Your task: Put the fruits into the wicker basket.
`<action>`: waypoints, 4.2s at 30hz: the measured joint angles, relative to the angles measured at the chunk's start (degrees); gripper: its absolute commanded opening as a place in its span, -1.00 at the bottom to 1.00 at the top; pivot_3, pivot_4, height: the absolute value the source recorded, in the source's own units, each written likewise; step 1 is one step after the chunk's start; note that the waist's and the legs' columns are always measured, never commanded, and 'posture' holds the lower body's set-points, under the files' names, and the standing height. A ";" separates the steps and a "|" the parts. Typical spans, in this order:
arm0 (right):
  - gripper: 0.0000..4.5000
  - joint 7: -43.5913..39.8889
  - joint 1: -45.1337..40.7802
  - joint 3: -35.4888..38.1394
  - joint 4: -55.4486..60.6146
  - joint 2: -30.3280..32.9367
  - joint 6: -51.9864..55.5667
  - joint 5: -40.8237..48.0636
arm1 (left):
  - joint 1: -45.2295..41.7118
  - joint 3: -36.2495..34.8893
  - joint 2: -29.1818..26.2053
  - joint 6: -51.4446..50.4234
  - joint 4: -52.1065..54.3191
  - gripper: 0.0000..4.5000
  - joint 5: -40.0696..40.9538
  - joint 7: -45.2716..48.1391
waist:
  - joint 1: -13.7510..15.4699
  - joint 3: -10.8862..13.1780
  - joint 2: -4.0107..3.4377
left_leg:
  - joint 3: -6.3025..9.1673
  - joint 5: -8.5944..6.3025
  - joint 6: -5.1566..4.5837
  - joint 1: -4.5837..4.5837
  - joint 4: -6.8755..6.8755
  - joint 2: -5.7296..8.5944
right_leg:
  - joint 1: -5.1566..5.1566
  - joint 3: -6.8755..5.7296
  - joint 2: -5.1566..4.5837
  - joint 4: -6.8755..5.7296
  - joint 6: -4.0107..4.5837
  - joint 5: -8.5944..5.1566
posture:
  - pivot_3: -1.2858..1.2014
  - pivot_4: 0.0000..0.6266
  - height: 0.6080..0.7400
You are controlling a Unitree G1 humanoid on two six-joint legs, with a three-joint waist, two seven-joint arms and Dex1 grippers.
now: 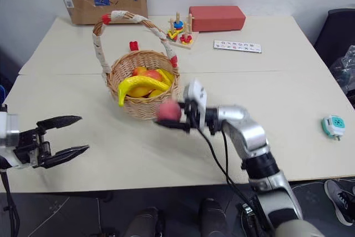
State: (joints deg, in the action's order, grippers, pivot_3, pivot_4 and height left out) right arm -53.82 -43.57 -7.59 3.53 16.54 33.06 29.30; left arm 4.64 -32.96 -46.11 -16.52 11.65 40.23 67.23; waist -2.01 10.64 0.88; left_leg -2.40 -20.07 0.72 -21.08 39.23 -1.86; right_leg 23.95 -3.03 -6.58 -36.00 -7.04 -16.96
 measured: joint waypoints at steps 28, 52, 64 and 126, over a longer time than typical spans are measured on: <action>0.98 23.88 -17.58 1.35 -19.71 -23.09 -2.89 -10.18 | 3.43 -1.96 5.85 -2.34 8.19 1.00 2.88 -13.37 | -2.66 -0.03 0.05 | -0.18 0.15 0.12 -0.34 -0.15 0.04 | 0.62 0.06 -0.08 -0.41 0.28 0.10 | 0.03 -0.52 1.00; 0.98 -7.54 -2.75 10.67 -24.76 6.89 -26.57 -9.03 | -2.06 -1.77 2.87 -2.31 3.21 1.00 3.56 -11.73 | -2.10 -0.02 0.04 | -1.30 0.19 0.23 0.12 -0.21 -0.24 | 0.62 0.08 0.17 -0.14 0.28 0.25 | 0.03 -0.52 1.00; 0.41 24.61 -18.53 6.70 -35.75 -14.81 -29.67 -19.92 | 0.31 -1.58 5.03 -2.20 5.17 1.00 3.41 -13.98 | -2.48 -0.02 0.04 | -1.09 0.07 0.12 -0.20 -0.17 -0.27 | 0.78 -0.04 -0.10 -0.18 0.40 0.31 | 0.03 -0.52 1.00; 0.99 -11.91 17.51 32.22 -36.45 35.94 -40.36 -5.04 | -2.97 7.62 2.10 4.16 -3.61 1.00 -4.34 -5.97 | 0.41 0.01 -0.01 | -2.04 -0.03 -0.09 0.07 -0.03 -0.08 | 0.54 0.03 -0.03 0.18 0.19 0.42 | 0.03 -0.52 1.00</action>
State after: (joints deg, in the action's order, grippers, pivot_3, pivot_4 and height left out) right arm -65.74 -26.07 24.63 -32.91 52.48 -7.31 24.26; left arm 1.67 -25.34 -44.01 -12.35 8.04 35.89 61.26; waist -1.60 10.65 0.87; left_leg -4.44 -20.10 0.63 -21.01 39.19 -1.94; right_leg 24.49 -3.00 -6.62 -35.81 -6.85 -16.54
